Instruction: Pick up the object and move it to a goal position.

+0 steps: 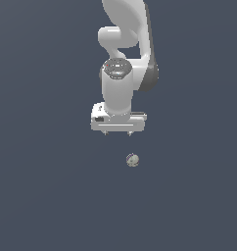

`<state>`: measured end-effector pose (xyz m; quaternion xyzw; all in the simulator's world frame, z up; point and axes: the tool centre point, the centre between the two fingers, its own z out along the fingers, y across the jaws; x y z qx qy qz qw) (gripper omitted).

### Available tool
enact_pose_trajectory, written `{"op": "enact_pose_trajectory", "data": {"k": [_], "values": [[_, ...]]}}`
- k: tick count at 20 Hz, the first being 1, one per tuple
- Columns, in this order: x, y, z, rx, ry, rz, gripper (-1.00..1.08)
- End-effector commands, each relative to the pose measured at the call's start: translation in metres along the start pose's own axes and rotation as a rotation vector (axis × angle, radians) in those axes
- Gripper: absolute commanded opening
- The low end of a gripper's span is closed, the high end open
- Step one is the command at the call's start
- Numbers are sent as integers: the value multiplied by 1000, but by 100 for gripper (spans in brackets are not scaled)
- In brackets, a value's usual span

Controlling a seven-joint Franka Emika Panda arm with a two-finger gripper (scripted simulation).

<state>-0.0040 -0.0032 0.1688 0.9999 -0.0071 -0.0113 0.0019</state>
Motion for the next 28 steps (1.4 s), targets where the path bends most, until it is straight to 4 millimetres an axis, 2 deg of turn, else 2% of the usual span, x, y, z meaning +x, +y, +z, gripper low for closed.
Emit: {"op": "enact_pose_trajectory", "data": {"k": [1, 16, 22, 28], "values": [[0, 0, 0, 0, 0, 0, 100], [3, 1, 7, 3, -7, -21, 100], [17, -13, 21, -3, -1, -106, 100], [39, -41, 48, -6, 9, -254, 100]]}}
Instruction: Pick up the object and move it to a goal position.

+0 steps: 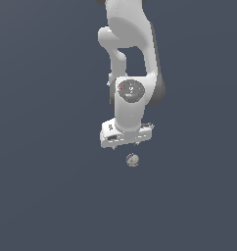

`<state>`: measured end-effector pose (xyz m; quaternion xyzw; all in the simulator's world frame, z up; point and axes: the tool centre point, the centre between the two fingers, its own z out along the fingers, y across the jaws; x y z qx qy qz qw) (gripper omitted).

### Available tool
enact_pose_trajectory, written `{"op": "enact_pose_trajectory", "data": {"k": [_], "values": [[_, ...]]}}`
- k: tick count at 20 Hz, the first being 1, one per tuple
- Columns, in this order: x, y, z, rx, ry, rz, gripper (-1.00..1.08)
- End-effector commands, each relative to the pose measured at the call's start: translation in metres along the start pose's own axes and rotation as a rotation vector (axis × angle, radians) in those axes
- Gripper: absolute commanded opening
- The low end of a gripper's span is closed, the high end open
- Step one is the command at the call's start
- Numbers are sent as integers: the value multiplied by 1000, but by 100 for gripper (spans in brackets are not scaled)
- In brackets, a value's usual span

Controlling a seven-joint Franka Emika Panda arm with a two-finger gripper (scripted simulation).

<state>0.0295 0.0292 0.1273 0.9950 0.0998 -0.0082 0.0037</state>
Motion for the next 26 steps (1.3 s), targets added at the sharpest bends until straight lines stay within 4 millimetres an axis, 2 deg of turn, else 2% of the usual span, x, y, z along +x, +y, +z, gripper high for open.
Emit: {"op": "enact_pose_trajectory", "data": {"k": [1, 9, 18, 26], "values": [[11, -10, 12, 0, 5, -64, 100], [32, -31, 37, 3, 16, -184, 100], [33, -33, 45, 4, 16, -194, 100], [33, -34, 83, 4, 17, -198, 100]]}}
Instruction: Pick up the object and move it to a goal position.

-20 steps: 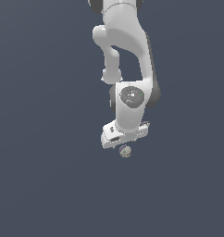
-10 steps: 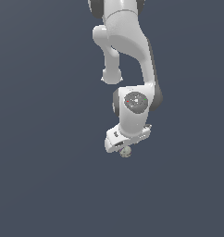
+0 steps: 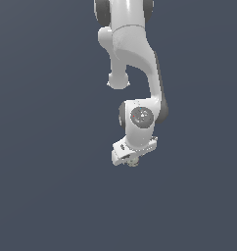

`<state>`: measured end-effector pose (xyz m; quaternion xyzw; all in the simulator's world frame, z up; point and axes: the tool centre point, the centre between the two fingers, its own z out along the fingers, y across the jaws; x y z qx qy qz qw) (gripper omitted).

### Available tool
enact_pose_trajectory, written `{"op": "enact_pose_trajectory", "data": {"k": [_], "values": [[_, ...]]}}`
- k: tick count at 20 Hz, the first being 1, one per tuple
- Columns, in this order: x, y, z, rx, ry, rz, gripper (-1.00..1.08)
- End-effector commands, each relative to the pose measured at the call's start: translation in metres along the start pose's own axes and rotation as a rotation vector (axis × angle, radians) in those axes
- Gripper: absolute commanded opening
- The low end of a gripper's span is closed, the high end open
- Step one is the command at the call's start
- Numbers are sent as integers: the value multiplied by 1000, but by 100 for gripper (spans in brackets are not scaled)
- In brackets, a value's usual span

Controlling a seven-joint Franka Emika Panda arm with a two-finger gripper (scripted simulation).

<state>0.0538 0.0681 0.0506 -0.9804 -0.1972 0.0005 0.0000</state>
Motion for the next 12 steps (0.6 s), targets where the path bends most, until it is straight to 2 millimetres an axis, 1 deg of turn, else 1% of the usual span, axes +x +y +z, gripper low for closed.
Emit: {"op": "enact_pose_trajectory", "data": {"k": [1, 6, 7, 12], "values": [[0, 0, 10, 0, 1, -1, 100], [2, 0, 14, 0, 1, -1, 100], [2, 0, 14, 0, 1, -1, -100], [2, 0, 14, 0, 1, -1, -100]]}}
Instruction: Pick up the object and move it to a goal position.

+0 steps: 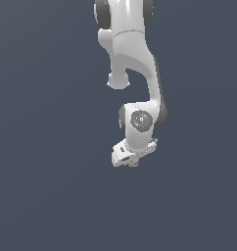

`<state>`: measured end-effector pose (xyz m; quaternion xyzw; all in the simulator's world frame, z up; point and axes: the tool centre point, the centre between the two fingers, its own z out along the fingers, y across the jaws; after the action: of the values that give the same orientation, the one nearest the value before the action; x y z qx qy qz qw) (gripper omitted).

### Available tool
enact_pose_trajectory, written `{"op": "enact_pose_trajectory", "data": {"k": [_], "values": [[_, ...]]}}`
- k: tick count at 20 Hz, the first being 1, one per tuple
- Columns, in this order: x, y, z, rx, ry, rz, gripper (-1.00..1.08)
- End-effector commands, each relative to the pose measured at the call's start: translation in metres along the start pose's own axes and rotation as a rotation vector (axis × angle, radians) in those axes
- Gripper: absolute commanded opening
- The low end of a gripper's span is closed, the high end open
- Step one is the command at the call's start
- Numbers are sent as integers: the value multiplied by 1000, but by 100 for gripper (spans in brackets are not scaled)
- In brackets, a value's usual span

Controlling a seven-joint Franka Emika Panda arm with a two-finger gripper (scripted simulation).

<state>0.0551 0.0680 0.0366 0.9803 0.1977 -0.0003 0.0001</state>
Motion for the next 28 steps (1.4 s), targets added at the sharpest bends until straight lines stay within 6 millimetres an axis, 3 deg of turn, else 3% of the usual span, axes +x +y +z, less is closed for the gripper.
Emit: {"op": "enact_pose_trajectory", "data": {"k": [1, 9, 15, 21, 28], "values": [[0, 0, 0, 0, 1, -1, -100], [-1, 1, -4, 0, 0, 0, -100], [-8, 7, -26, 0, 0, 0, -100], [-20, 18, -68, 0, 0, 0, -100], [-41, 38, -143, 0, 0, -1, -100]]}}
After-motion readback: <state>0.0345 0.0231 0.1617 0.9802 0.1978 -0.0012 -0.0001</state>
